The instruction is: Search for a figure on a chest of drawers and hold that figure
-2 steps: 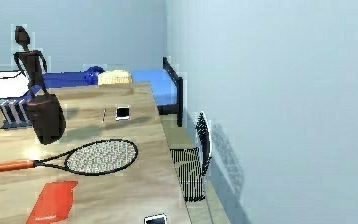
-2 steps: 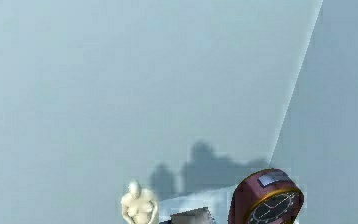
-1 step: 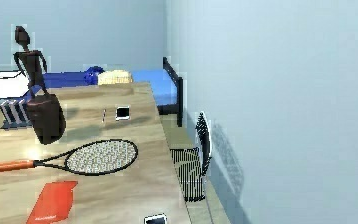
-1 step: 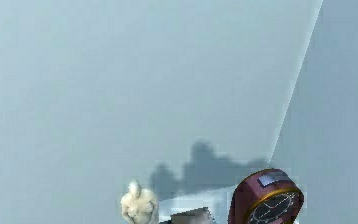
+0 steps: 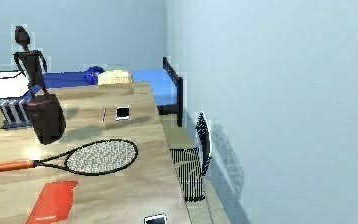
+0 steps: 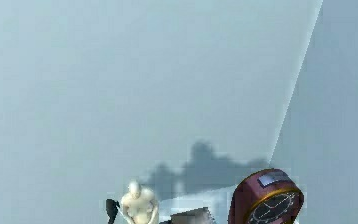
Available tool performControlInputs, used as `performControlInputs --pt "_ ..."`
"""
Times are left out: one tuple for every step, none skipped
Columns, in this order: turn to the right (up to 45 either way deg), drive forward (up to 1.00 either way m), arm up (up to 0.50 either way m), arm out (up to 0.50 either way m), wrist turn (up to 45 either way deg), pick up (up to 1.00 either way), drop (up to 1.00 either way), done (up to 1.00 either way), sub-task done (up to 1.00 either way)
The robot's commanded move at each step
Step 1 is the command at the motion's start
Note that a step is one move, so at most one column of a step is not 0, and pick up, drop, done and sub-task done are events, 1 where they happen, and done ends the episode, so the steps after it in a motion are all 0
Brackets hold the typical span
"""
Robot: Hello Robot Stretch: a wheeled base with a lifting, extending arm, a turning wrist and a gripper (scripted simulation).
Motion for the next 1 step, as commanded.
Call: performControlInputs --pt "0.0 0.0 0.0 0.0 15.0 0.0 0.0 0.0 0.0"
